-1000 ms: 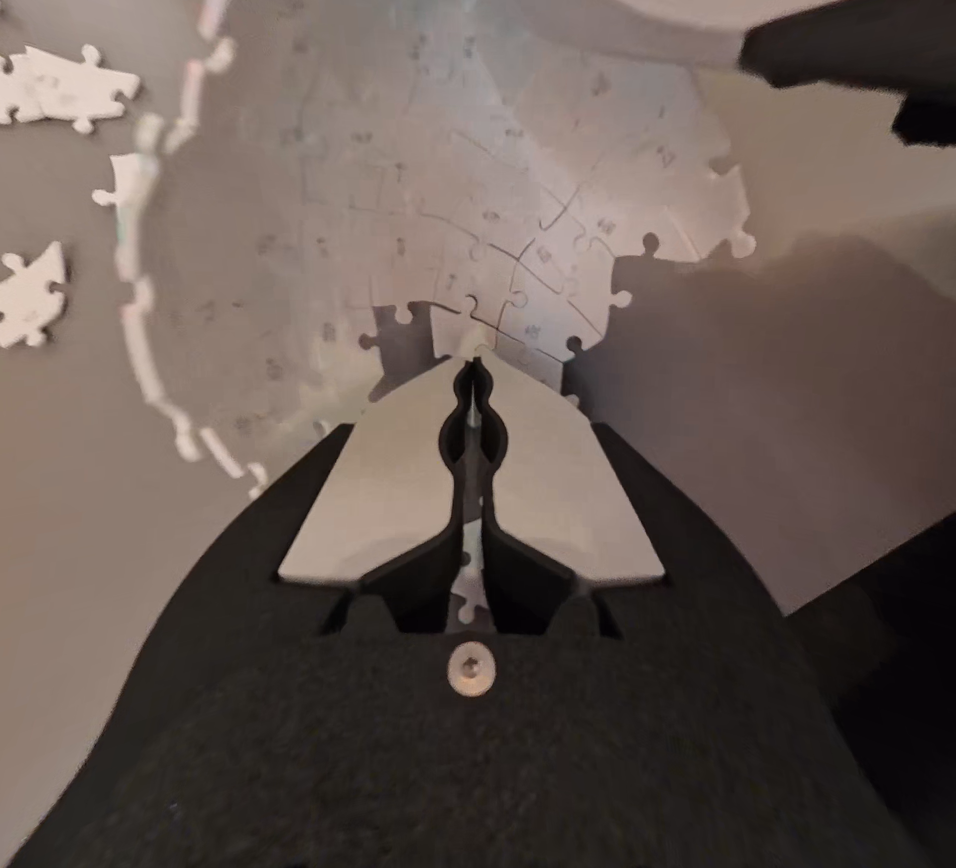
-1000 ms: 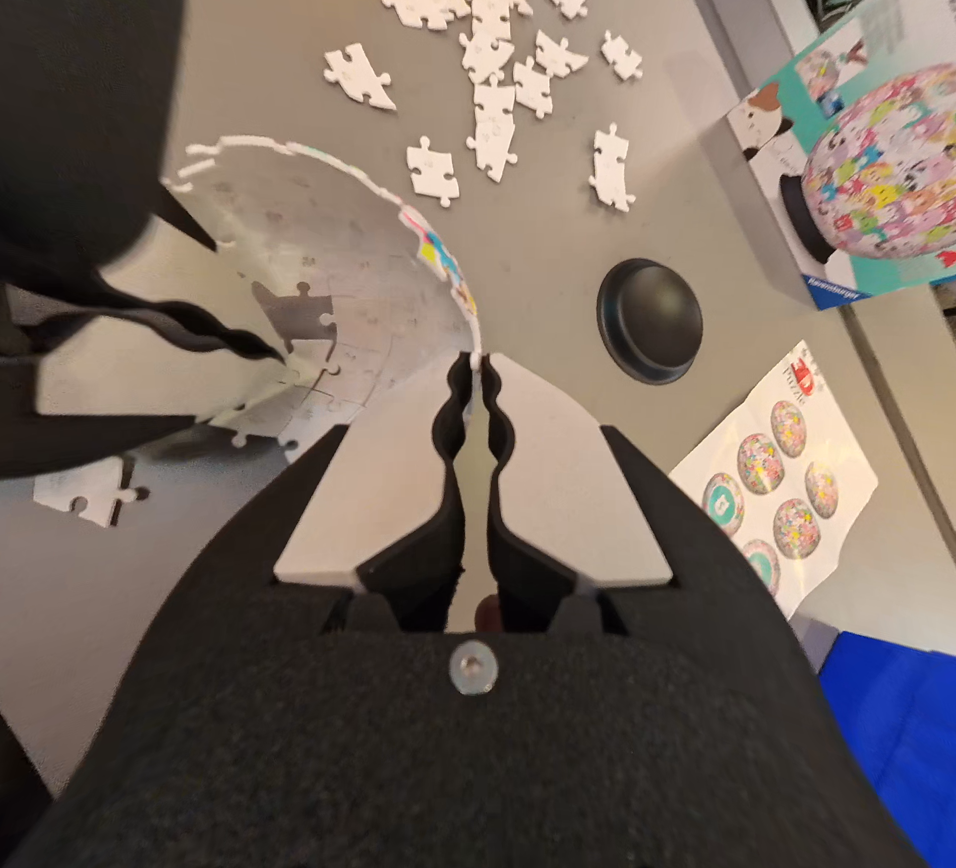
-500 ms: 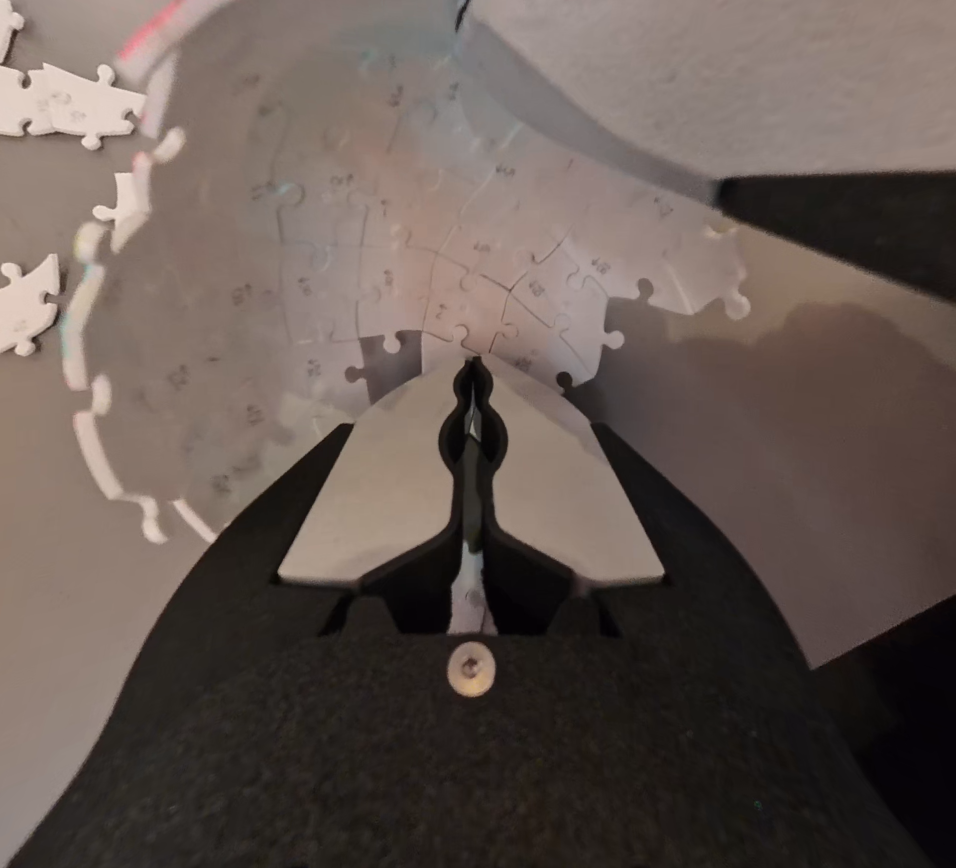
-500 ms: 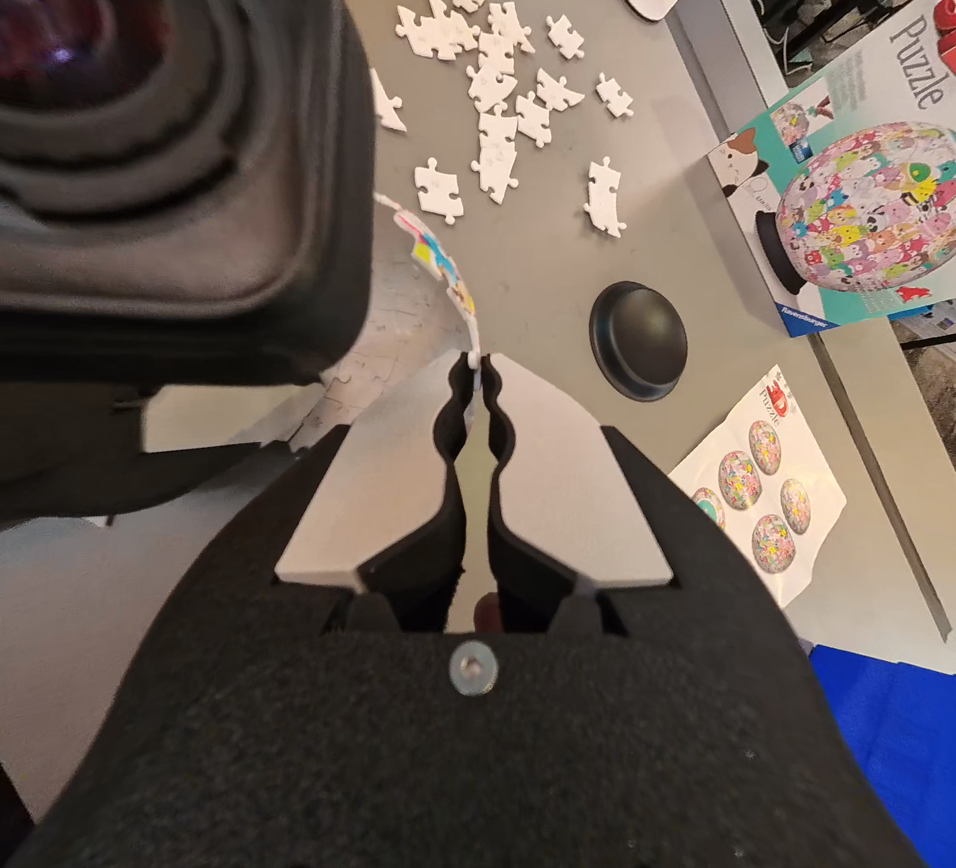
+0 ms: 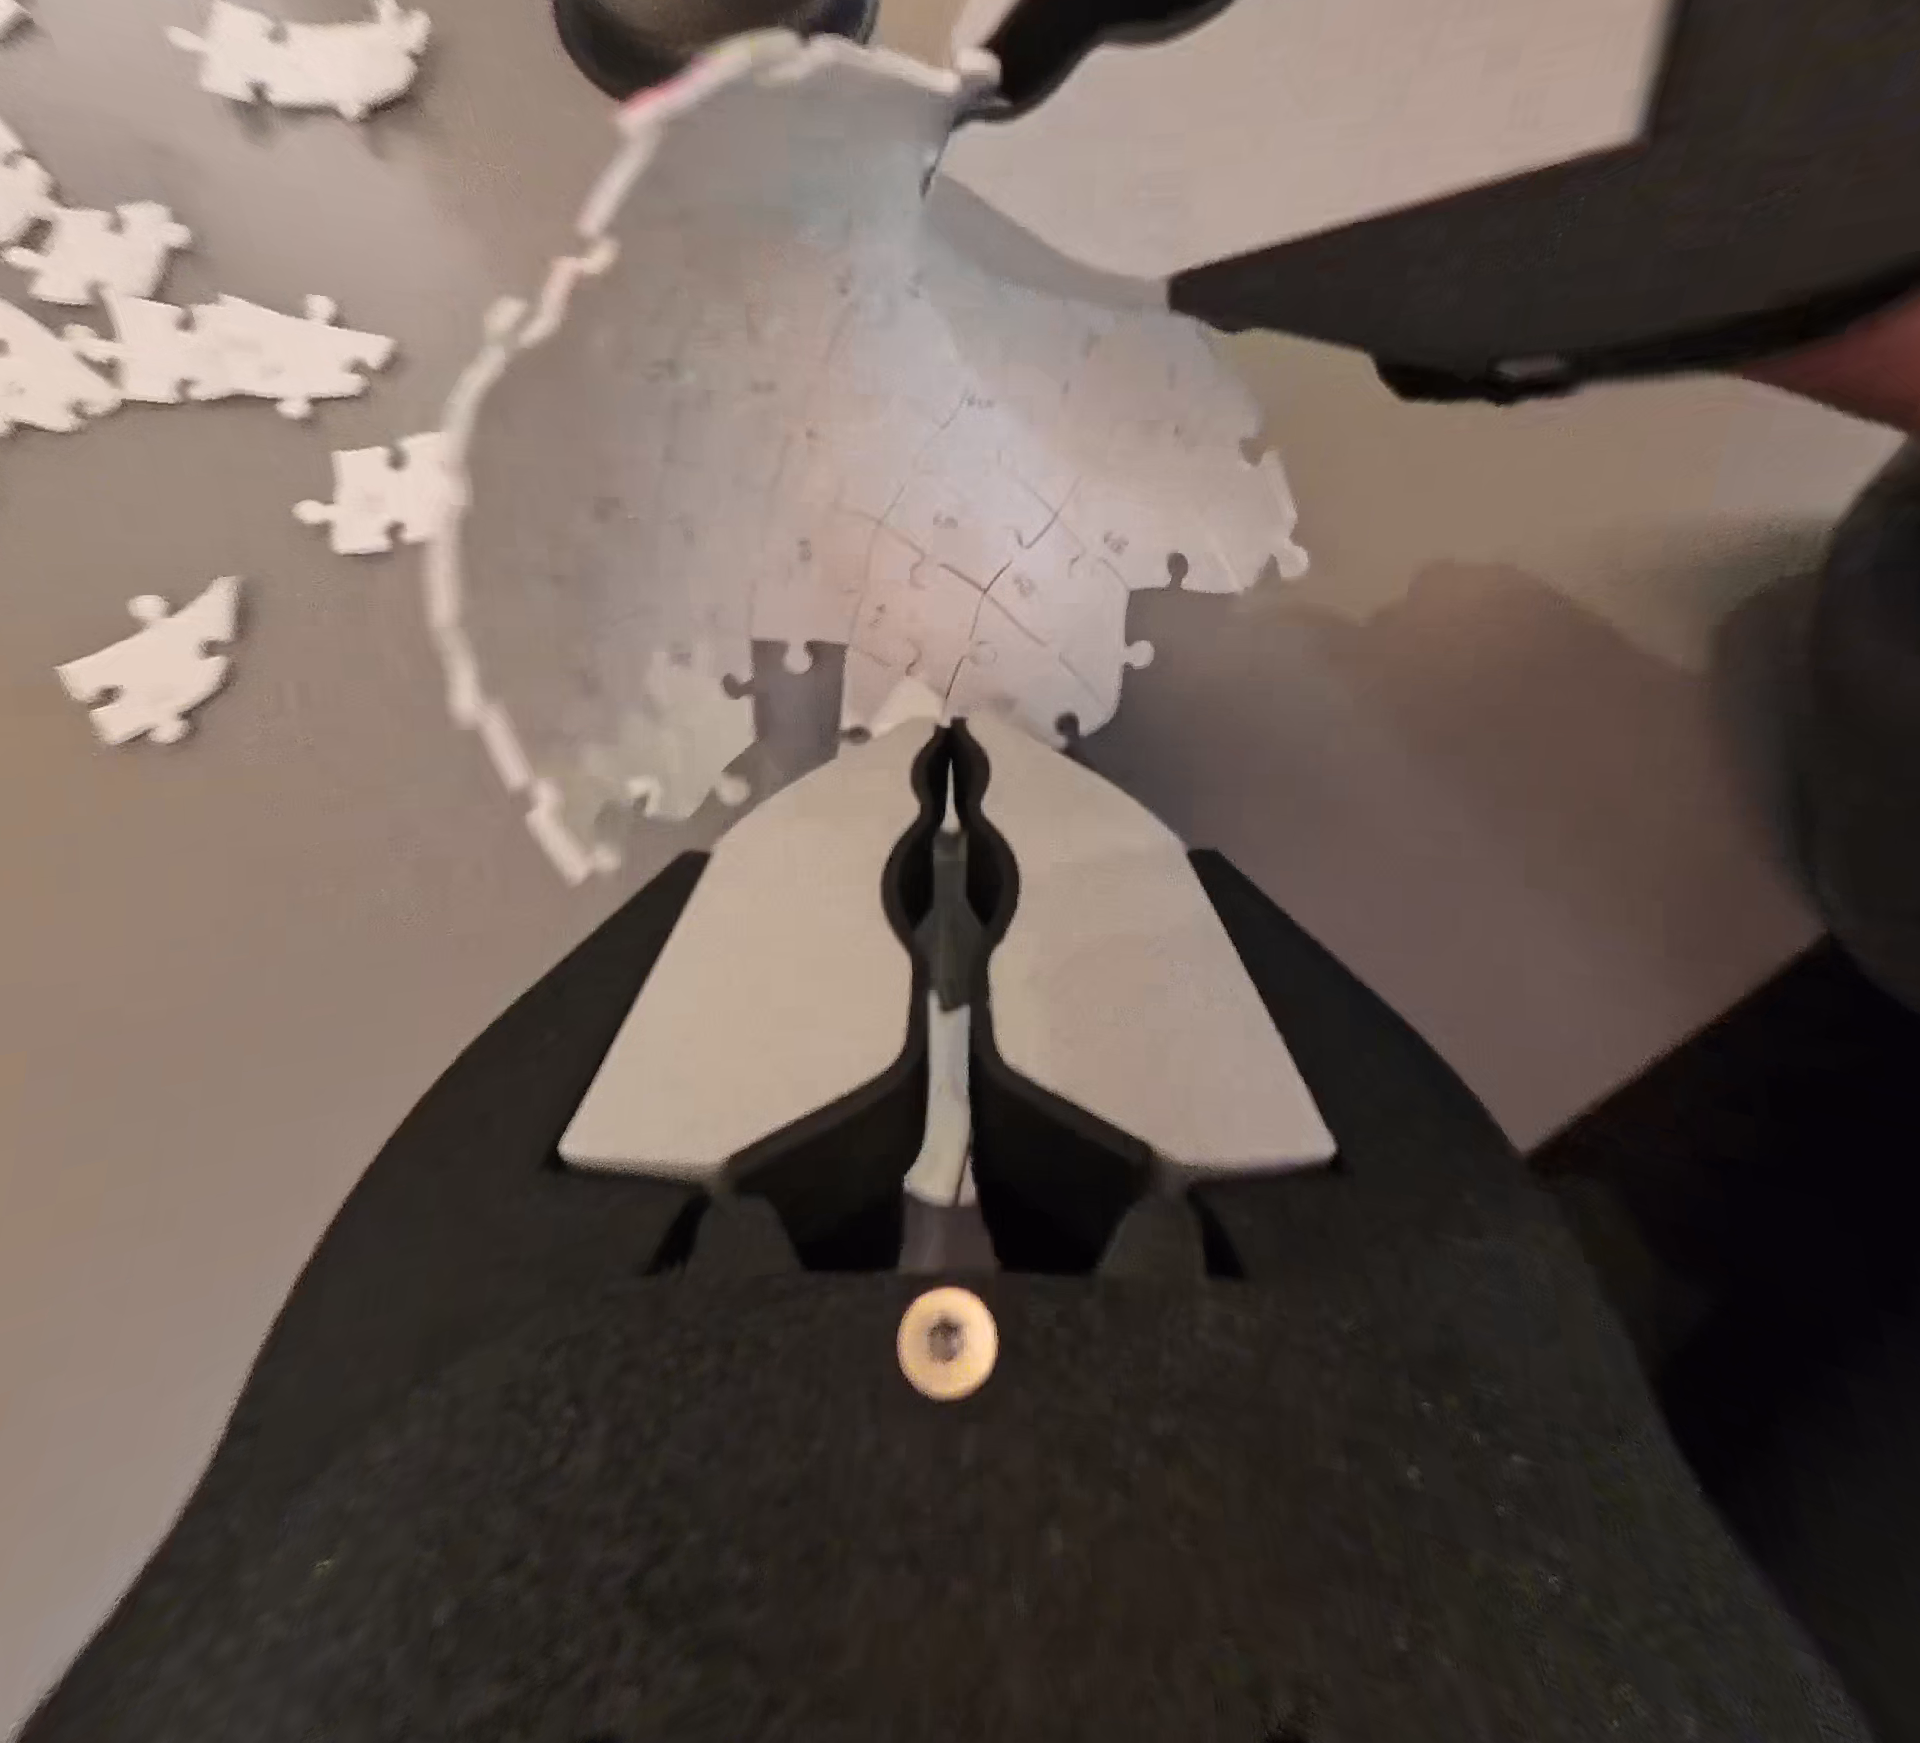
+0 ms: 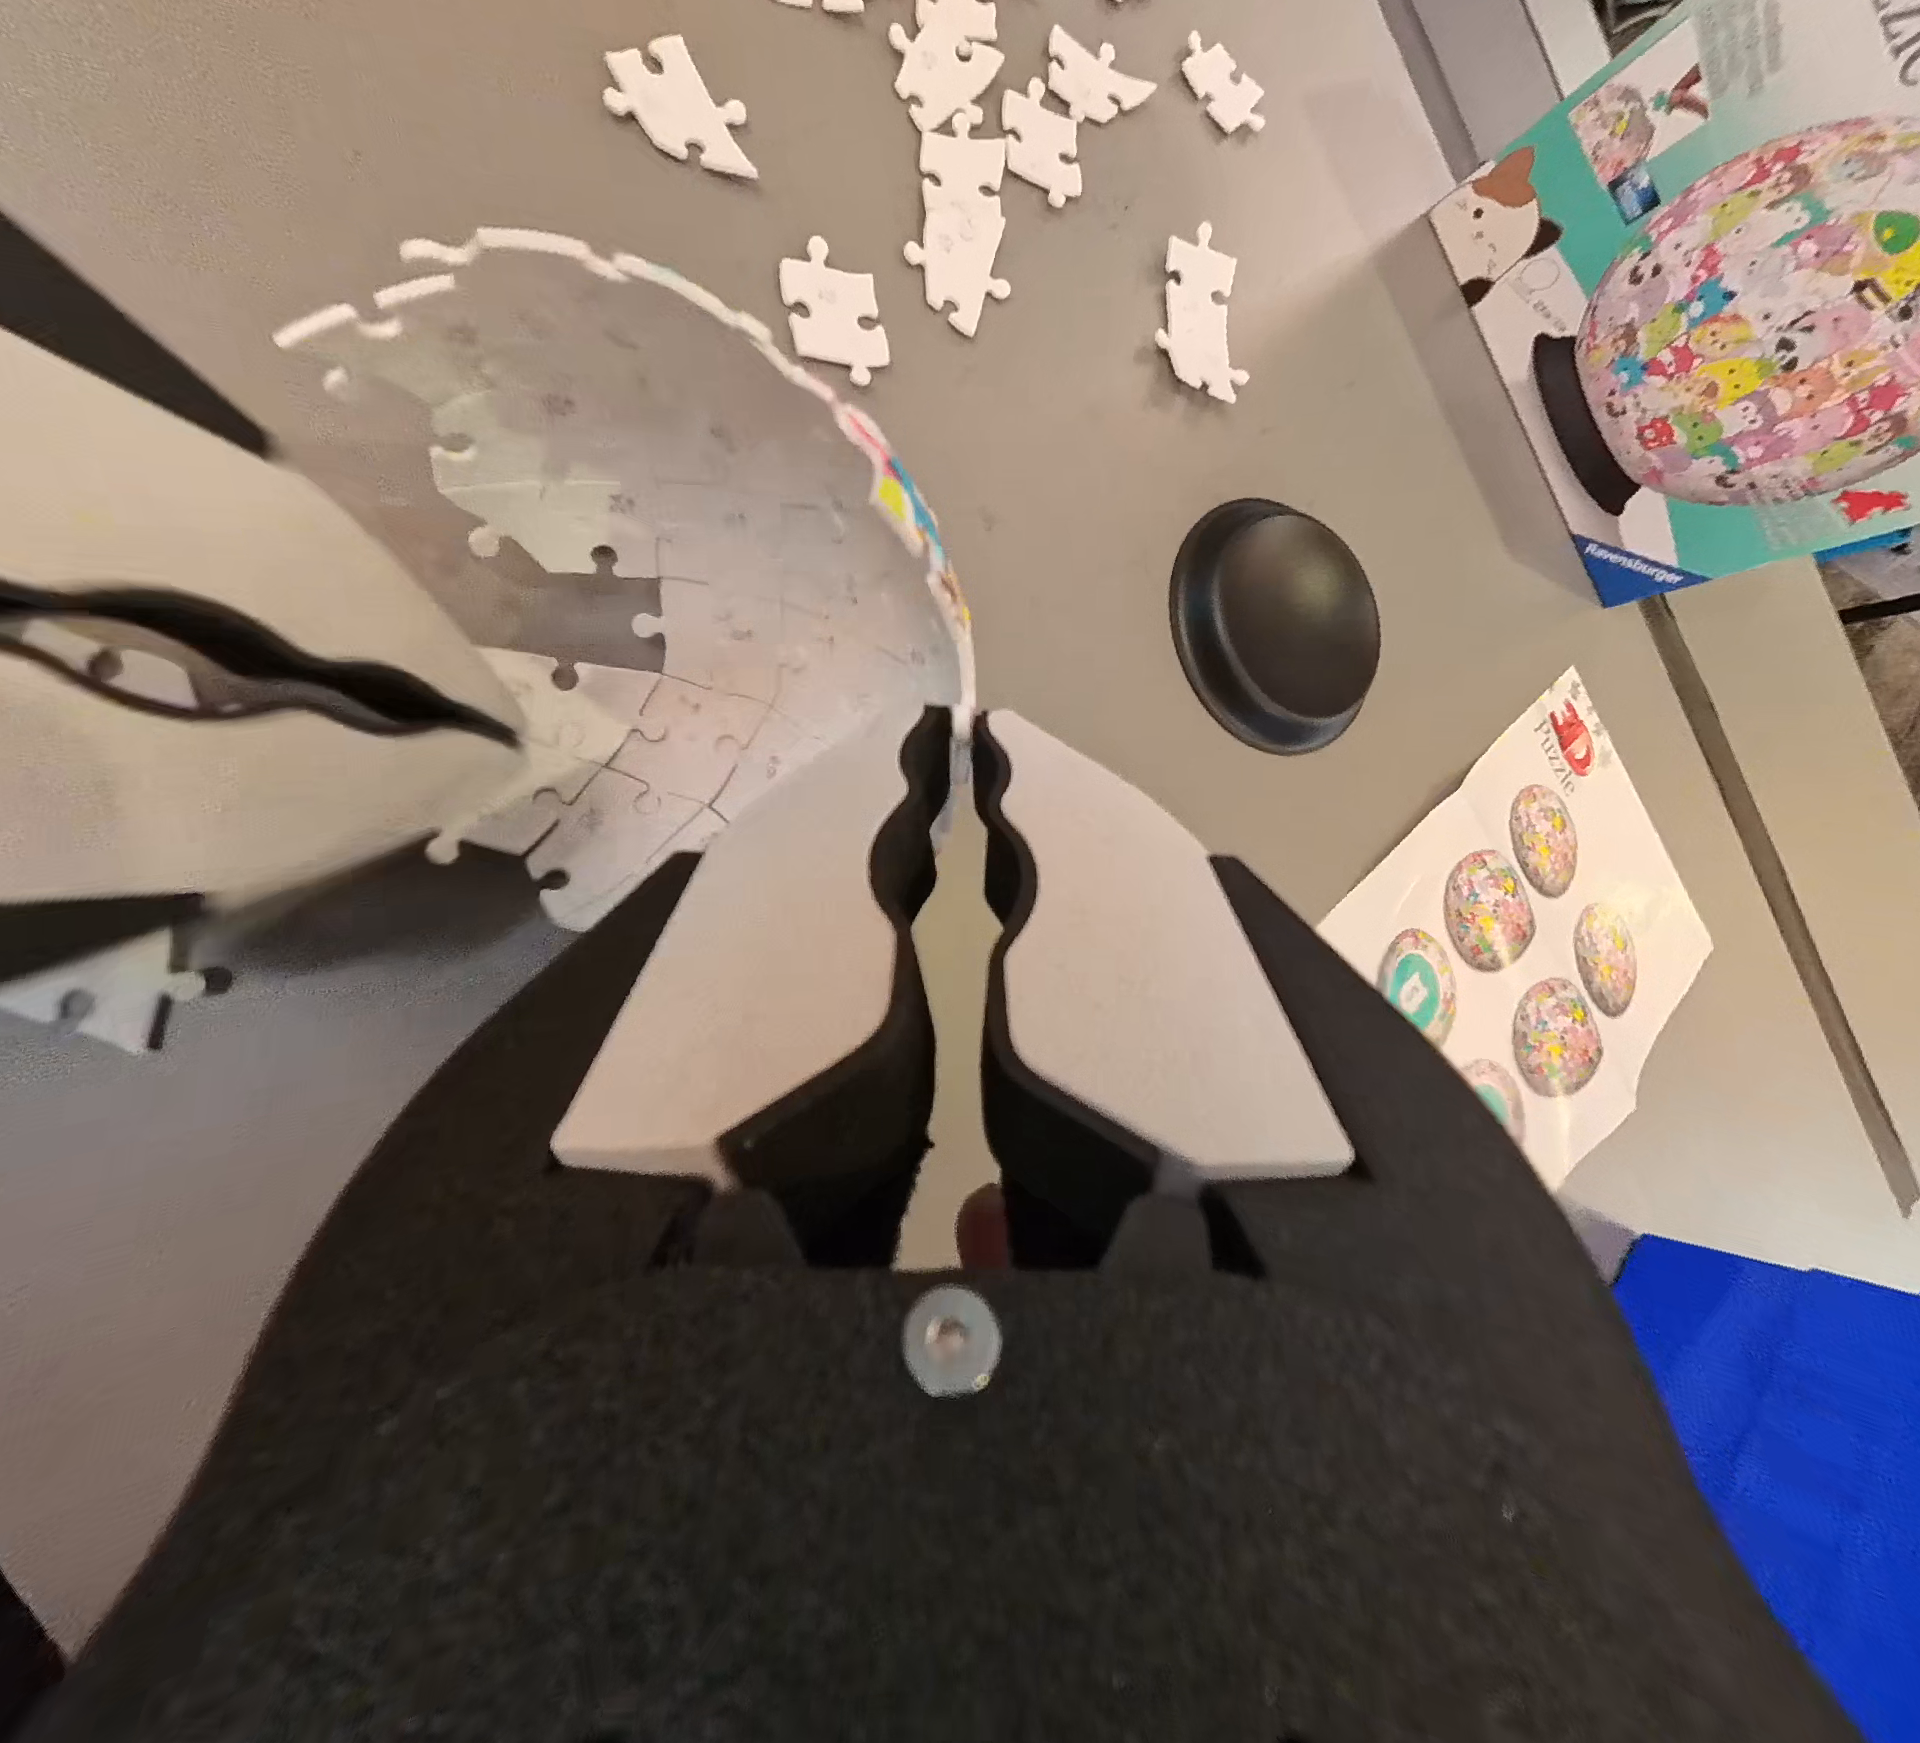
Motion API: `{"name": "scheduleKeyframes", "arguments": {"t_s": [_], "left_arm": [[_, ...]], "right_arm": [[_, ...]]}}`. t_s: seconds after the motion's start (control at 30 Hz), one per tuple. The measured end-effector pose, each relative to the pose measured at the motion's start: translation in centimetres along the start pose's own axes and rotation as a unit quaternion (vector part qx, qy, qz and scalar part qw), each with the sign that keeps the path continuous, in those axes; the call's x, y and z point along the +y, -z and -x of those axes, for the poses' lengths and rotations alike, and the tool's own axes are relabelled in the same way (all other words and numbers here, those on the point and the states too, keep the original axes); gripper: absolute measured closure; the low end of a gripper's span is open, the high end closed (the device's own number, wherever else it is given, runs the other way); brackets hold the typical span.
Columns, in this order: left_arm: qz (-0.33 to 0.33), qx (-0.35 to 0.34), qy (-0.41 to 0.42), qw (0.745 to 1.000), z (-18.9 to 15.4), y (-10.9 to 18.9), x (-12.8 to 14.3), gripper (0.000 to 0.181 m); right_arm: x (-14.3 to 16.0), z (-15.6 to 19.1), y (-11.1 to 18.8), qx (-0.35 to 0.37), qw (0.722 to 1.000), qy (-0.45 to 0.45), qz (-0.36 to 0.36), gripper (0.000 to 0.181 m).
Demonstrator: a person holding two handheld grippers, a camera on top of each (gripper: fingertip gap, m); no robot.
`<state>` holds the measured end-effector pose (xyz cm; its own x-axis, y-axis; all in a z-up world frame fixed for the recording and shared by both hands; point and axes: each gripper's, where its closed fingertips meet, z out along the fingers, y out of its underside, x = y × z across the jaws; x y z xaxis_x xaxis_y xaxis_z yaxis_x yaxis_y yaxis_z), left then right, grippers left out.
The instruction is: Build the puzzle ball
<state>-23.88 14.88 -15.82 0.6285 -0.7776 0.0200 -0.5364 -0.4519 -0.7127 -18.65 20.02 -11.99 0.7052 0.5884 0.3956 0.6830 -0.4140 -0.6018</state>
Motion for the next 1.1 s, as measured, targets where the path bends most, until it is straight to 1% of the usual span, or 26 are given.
{"name": "scheduleKeyframes", "arguments": {"t_s": [0.07, 0.13, 0.17, 0.2, 0.27, 0.33, 0.43, 0.5, 0.57, 0.6, 0.63, 0.67, 0.77, 0.83, 0.9, 0.97, 1.03, 1.1], "left_arm": [[-0.01, 0.009, 0.001, 1.0, 0.8, 2.0, 0.2, 0.178], [-0.013, 0.008, 0.007, 1.0, 2.7, 3.4, 0.9, 0.168], [-0.008, 0.018, 0.005, 1.0, 3.5, 3.6, 1.4, 0.163], [0.011, 0.029, 0.003, 0.999, 4.3, 3.3, 2.2, 0.156], [0.052, 0.04, -0.018, 0.998, 6.0, 2.2, 3.6, 0.153], [0.056, 0.032, -0.054, 0.996, 7.5, 0.9, 3.8, 0.152], [0.066, 0.046, -0.092, 0.993, 8.1, -0.8, 3.5, 0.146], [0.074, 0.051, -0.112, 0.99, 8.1, -1.6, 3.1, 0.142], [0.077, 0.057, -0.121, 0.988, 7.8, -2.3, 2.6, 0.144], [0.08, 0.062, -0.124, 0.987, 7.6, -2.5, 2.4, 0.148], [0.083, 0.07, -0.129, 0.986, 7.2, -2.6, 2.3, 0.159], [0.081, 0.071, -0.134, 0.985, 7.0, -2.8, 2.2, 0.159], [0.077, 0.055, -0.139, 0.986, 7.0, -2.9, 2.0, 0.159], [0.076, 0.025, -0.139, 0.987, 7.2, -2.8, 2.0, 0.159], [0.07, -0.008, -0.131, 0.989, 7.0, -2.3, 2.1, 0.159], [0.048, -0.036, -0.116, 0.991, 6.0, -1.2, 1.6, 0.159], [0.019, -0.059, -0.104, 0.993, 4.5, 0.2, 0.6, 0.159], [-0.006, -0.066, -0.098, 0.993, 2.6, 1.1, -0.8, 0.159]], "right_arm": [[0.0, -0.3, 0.0, -0.005, 1.0, -0.011, 0.007, 0.178], [0.0, -0.5, 0.0, -0.013, 1.0, -0.017, 0.023, 0.178], [0.0, -0.6, 0.0, -0.016, 0.999, -0.02, 0.034, 0.178], [0.1, -0.8, -0.1, -0.019, 0.999, -0.025, 0.041, 0.178], [0.5, -1.1, -0.3, -0.025, 0.997, -0.041, 0.055, 0.178], [1.2, -1.6, -0.4, -0.028, 0.995, -0.064, 0.07, 0.178], [2.1, -2.9, -0.2, -0.02, 0.992, -0.091, 0.082, 0.178], [2.6, -3.6, 0.0, -0.016, 0.991, -0.104, 0.087, 0.178], [3.1, -3.9, 0.0, -0.015, 0.989, -0.114, 0.09, 0.178], [3.2, -3.9, 0.0, -0.016, 0.989, -0.117, 0.091, 0.178], [3.3, -3.9, 0.1, -0.016, 0.989, -0.118, 0.091, 0.178], [3.4, -3.9, 0.1, -0.015, 0.989, -0.117, 0.09, 0.178], [3.4, -3.8, 0.1, -0.019, 0.988, -0.12, 0.09, 0.178], [3.5, -3.6, 0.0, -0.023, 0.987, -0.129, 0.093, 0.178], [3.6, -3.6, -0.1, -0.026, 0.985, -0.139, 0.098, 0.178], [3.9, -3.5, -0.2, -0.031, 0.982, -0.152, 0.109, 0.178], [4.2, -3.5, -0.2, -0.033, 0.979, -0.161, 0.116, 0.178], [4.4, -3.5, -0.2, -0.037, 0.977, -0.17, 0.125, 0.178]]}}
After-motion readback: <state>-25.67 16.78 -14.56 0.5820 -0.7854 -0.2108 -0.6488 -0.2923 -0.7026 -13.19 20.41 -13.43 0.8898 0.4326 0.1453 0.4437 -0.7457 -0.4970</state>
